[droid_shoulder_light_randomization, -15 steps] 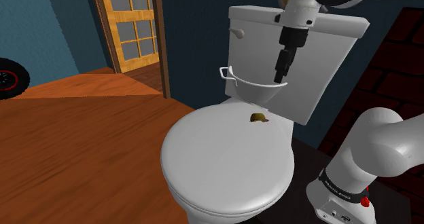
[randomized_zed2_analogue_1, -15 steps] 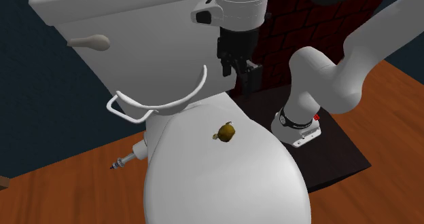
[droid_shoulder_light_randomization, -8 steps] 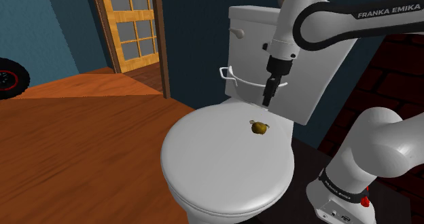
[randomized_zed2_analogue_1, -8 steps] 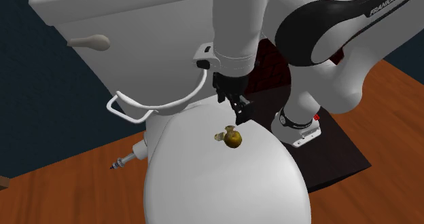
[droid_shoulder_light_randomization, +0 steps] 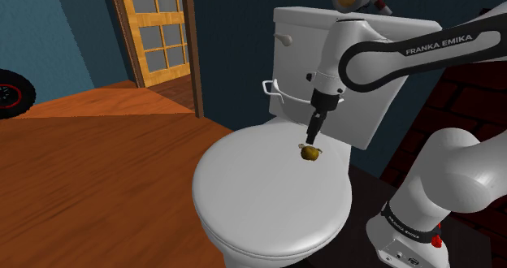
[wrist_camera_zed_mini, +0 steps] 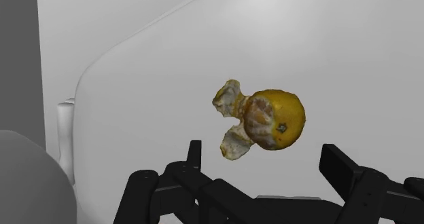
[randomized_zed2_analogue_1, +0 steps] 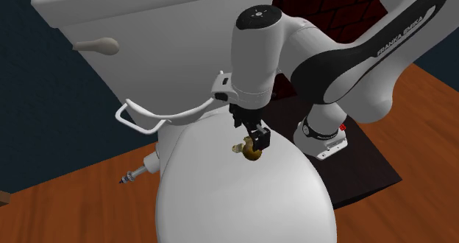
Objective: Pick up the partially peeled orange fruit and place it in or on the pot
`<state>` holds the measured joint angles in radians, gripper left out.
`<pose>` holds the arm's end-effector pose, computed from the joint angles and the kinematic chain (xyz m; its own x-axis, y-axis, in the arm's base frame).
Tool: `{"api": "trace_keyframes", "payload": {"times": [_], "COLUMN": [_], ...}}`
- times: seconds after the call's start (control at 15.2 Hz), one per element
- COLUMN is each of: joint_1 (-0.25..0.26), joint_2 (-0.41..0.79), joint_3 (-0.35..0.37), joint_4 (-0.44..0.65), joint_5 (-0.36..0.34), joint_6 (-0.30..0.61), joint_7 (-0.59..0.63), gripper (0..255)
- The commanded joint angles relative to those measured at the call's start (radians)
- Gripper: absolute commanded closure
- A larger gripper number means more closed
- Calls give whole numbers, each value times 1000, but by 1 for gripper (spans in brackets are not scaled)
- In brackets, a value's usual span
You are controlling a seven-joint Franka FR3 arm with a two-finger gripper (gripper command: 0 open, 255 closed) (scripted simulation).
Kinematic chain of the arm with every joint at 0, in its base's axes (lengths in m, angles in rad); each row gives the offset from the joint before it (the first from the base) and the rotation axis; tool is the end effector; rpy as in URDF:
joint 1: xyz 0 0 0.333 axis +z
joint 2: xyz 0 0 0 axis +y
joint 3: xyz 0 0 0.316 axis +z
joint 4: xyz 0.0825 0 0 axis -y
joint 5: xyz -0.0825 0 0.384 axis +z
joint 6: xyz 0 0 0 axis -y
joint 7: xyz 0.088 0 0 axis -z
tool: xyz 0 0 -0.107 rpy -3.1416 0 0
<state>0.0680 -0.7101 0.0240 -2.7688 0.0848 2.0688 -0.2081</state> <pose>0.3219 0.0335 0.4132 0.9678 0.2509 0.0211 0.2517 -0.9662 -0.0561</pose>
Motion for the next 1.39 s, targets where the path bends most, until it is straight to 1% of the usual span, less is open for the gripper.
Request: {"api": "trace_keyframes", "payload": {"times": [0.0, 0.59, 0.66, 1.25, 1.32], "joint_1": [0, 0, 0, 0, 0], "joint_2": [13, 17, 17, 17, 17], "joint_3": [0, 0, 0, 0, 0], "joint_4": [-20, -25, -25, -25, -25], "joint_5": [1, 2, 2, 2, 2], "joint_6": [34, 43, 43, 43, 43], "joint_7": [-3, -3, -3, -3, -3], "gripper": [0, 0, 255, 255, 0]}}
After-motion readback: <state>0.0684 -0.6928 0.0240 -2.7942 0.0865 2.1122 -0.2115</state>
